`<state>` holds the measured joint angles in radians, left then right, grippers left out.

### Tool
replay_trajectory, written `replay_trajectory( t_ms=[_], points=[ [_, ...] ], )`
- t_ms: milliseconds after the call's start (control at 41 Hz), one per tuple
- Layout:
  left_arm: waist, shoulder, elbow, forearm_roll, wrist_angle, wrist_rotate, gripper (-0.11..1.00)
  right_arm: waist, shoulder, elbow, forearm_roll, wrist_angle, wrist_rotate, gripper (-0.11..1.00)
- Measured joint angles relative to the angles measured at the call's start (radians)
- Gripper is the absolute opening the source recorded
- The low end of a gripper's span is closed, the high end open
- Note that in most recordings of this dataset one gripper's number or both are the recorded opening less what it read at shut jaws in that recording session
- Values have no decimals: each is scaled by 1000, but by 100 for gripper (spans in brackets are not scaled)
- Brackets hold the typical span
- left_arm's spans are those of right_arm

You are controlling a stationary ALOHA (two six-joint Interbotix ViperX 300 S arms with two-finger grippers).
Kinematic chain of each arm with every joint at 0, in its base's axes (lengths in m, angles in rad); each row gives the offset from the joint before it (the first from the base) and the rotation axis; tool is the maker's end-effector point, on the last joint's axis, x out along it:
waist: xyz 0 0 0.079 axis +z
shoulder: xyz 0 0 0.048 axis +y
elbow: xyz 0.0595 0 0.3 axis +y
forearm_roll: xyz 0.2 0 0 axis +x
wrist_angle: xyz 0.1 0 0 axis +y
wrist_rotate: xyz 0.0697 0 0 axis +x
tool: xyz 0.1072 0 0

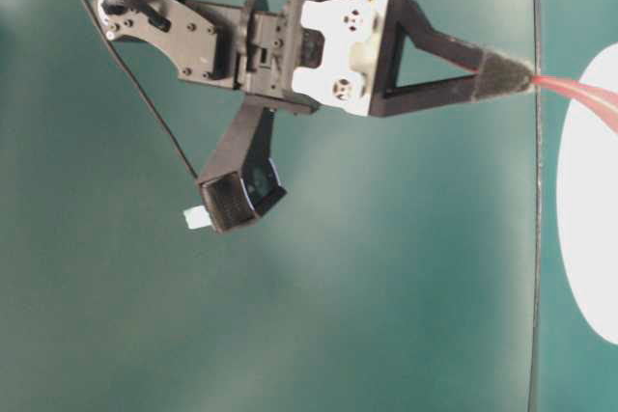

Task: Scoop the yellow hexagonal prism block from the bowl with a spoon using the right arm.

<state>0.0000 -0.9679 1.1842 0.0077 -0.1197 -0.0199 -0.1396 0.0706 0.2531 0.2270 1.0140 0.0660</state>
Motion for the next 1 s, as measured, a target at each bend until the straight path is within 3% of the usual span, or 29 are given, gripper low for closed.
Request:
replay_trajectory(
  t_ms=[999],
  points=[
    [0,-2,0,-2,0,-2,2,12,72,0,-3,-160,-11,25]
  ],
)
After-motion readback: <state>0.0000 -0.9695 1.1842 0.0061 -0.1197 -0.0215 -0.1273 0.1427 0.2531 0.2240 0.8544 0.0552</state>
